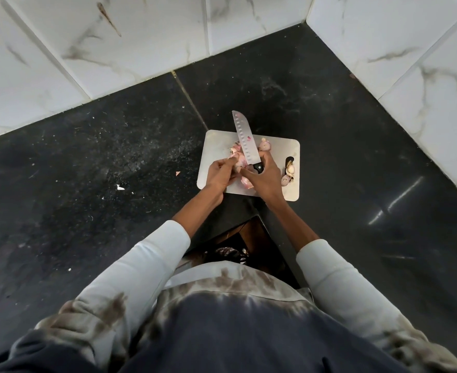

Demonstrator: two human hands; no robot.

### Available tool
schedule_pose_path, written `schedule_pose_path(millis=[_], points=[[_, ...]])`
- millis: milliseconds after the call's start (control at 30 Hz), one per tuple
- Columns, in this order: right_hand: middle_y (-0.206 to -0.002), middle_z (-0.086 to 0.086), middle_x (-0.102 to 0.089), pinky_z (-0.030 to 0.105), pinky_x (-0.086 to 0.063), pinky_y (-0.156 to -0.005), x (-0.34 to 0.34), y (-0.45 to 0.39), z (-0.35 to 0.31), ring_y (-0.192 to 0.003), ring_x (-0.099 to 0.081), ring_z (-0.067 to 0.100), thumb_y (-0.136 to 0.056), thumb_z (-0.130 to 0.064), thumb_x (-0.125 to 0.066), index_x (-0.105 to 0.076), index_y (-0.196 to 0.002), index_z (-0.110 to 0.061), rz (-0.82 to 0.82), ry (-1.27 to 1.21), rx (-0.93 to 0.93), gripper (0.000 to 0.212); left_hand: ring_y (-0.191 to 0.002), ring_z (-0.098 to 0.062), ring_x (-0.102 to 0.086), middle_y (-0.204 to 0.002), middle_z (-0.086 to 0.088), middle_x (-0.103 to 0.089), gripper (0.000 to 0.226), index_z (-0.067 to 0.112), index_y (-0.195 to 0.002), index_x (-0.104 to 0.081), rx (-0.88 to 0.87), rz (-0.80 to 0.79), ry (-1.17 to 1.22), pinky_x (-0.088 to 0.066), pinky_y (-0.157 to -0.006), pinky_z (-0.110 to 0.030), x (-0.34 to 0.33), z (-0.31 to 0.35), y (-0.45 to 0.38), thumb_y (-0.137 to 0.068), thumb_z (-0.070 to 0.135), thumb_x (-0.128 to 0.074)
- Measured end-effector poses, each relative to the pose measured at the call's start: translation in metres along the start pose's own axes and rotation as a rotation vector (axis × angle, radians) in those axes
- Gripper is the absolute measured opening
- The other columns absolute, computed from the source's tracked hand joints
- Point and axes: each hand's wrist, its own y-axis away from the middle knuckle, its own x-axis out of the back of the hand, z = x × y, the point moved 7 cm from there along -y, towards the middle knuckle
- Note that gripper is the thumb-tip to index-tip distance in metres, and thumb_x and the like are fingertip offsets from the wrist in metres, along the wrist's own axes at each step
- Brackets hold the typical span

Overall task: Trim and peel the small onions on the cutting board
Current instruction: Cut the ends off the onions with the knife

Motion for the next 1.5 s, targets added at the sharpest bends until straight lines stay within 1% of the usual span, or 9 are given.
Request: schedule_pose_path(millis=[167,367,500,700,867,967,1067,1200,1500], points=[[-0.117,-0.009,-0.066,0.021,-0.054,-0.091,0.0,-0.011,-0.002,-0.104,-0.062,0.001,-0.085,-0.029,-0.088,-0.057,-0.123,-0.02,-0.084,0.105,0.005,0.05,-0.094,-0.021,-0.077,-0.108,-0.005,-0.077,0.073,0.023,-0.126,-0.059,-0.065,0.105,-0.32,-0.064,-0.088,-0.044,0.017,0.005,0.004,-0.069,0.067,-0.072],[-0.133,0.004,-0.06,0.021,-0.038,-0.093,0.003,-0.017,0.002,-0.117,-0.052,0.012,-0.09,-0.026,-0.083,-0.051,-0.144,-0.007,-0.126,0.148,-0.054,0.065,-0.109,-0.021,-0.067,-0.123,0.002,-0.067,0.08,0.025,-0.14,-0.044,-0.21,0.114,-0.735,-0.057,-0.097,-0.045,0.022,0.027,0.014,-0.077,0.058,-0.08],[-0.136,0.001,-0.06,0.023,-0.041,-0.095,0.007,-0.018,0.007,-0.117,-0.052,0.01,-0.092,-0.023,-0.081,-0.05,-0.146,-0.011,-0.11,0.14,-0.081,0.064,-0.13,-0.028,-0.043,-0.14,-0.008,-0.041,0.093,0.017,-0.146,-0.039,-0.621,0.198,-1.177,-0.046,-0.102,-0.045,0.011,0.06,0.03,-0.073,0.052,-0.086],[-0.147,0.001,-0.06,0.035,-0.046,-0.11,0.017,-0.013,0.011,-0.127,-0.054,0.012,-0.097,-0.031,-0.075,-0.047,-0.152,-0.021,-0.051,0.091,-0.076,0.063,-0.15,-0.029,-0.027,-0.16,-0.001,-0.038,0.09,0.028,-0.155,-0.04,-0.802,-0.16,-1.535,-0.031,-0.115,-0.057,-0.018,0.066,0.016,-0.078,0.043,-0.084],[-0.14,0.005,-0.062,0.046,-0.053,-0.108,0.032,-0.009,0.02,-0.128,-0.059,0.025,-0.102,-0.021,-0.065,-0.051,-0.146,-0.019,0.022,0.114,-0.093,0.047,-0.148,-0.026,-0.036,-0.152,0.002,-0.054,0.073,0.027,-0.15,-0.05,-0.837,-0.236,-1.595,-0.026,-0.111,-0.053,-0.026,0.068,0.004,-0.084,0.038,-0.081],[-0.111,0.005,-0.068,0.038,-0.063,-0.076,0.036,-0.003,0.026,-0.088,-0.07,0.009,-0.104,-0.013,-0.056,-0.046,-0.147,-0.02,0.026,0.068,-0.086,0.045,-0.138,-0.025,-0.046,-0.143,0.002,-0.061,0.061,0.027,-0.14,-0.057,-0.87,-0.21,-1.577,-0.027,-0.11,-0.051,-0.024,0.069,0.004,-0.084,0.036,-0.08],[-0.084,0.005,-0.065,0.023,-0.051,-0.05,0.033,0.01,0.022,-0.055,-0.06,0.007,-0.109,-0.012,-0.048,-0.037,-0.151,-0.022,0.004,0.076,-0.057,0.045,-0.132,-0.025,-0.049,-0.138,0.002,-0.064,0.059,0.026,-0.137,-0.057,-0.865,-0.163,-1.573,-0.028,-0.11,-0.05,-0.022,0.068,0.005,-0.084,0.036,-0.08],[-0.078,0.01,-0.062,0.038,-0.045,-0.051,0.023,0.024,0.013,-0.058,-0.057,0.019,-0.112,-0.02,-0.045,-0.036,-0.15,-0.021,0.04,0.184,0.029,0.039,-0.131,-0.022,-0.047,-0.132,0.004,-0.065,0.054,0.027,-0.133,-0.058,-0.861,-0.067,-1.523,-0.028,-0.112,-0.051,-0.016,0.061,0.004,-0.085,0.04,-0.078],[-0.07,0.0,-0.057,0.03,-0.041,-0.049,-0.006,0.044,0.017,-0.055,-0.054,0.013,-0.111,-0.017,-0.041,-0.029,-0.158,-0.026,0.084,0.167,0.006,0.049,-0.128,-0.022,-0.052,-0.134,0.002,-0.061,0.057,0.022,-0.138,-0.061,-0.85,-0.019,-1.451,-0.033,-0.11,-0.049,-0.011,0.058,0.006,-0.084,0.033,-0.078]])
